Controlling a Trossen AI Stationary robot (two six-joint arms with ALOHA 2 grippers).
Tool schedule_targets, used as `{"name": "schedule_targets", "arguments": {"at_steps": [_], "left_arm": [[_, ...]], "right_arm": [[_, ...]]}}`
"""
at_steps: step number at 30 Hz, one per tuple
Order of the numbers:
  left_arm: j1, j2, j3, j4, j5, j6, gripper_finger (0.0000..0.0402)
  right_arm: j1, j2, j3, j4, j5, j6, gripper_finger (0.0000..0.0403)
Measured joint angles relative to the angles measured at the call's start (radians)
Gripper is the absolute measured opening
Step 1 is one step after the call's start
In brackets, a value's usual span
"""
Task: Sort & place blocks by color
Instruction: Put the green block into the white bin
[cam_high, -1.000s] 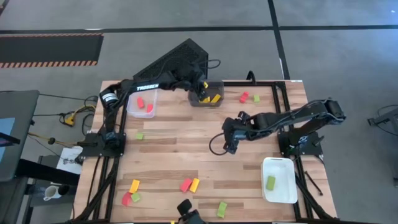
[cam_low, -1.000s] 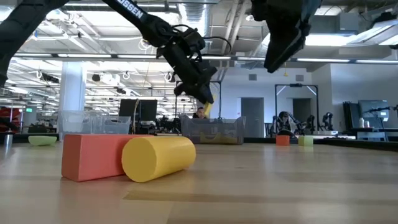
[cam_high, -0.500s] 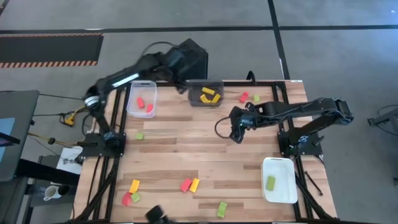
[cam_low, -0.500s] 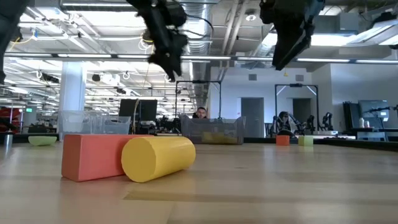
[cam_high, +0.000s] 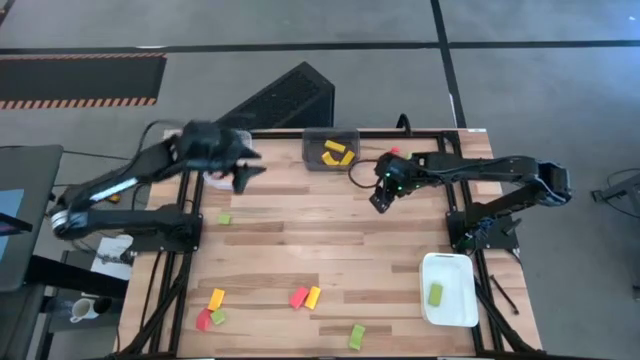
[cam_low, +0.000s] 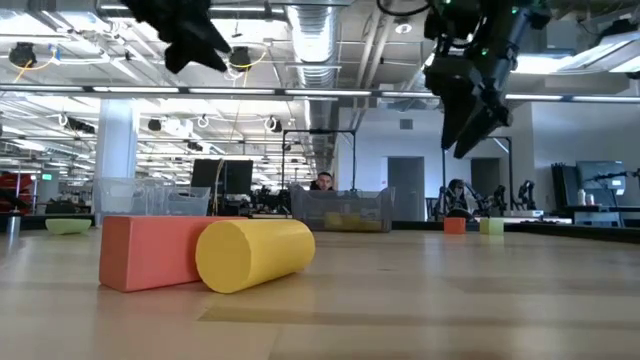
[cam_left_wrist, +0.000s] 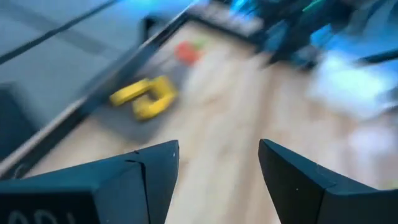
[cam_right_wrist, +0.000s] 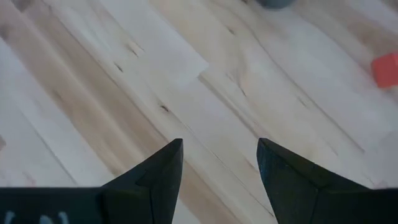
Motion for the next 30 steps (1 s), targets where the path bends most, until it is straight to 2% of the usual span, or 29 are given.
{"name": "schedule_targets", "arguments": {"at_steps": [5,9,11,18,22,26,30], "left_arm": [[-0.145,-0.180,-0.233,0.264,0.034,-0.122,0.0203],[-0.284,-0.222,-0.369,0.415,0.011,-0.170,0.0203],[-0.355,-0.217,-0.410,0.467,-0.005,-0.184,0.0203],[-0.590,-0.108,-0.451,0.594,-0.168,-0.182,0.0203],[-0.683,-0.028,-0.451,0.688,-0.188,-0.171,0.0203],[-0.744,0.041,-0.449,0.739,-0.191,-0.138,0.0203],[-0.758,0.079,-0.437,0.740,-0.215,-0.116,0.0203]], "right_arm": [[-0.035,0.080,0.000,0.042,-0.017,0.039,0.0227],[0.017,0.131,0.010,0.142,-0.113,0.007,0.0227],[0.056,0.144,0.033,0.141,-0.111,-0.001,0.0227],[0.147,0.148,0.103,0.112,-0.083,0.060,0.0227],[0.225,0.143,0.129,0.112,-0.082,0.083,0.0227],[0.314,0.143,0.149,0.111,-0.072,0.145,0.0227],[0.406,0.143,0.151,0.105,-0.034,0.228,0.0227]]}}
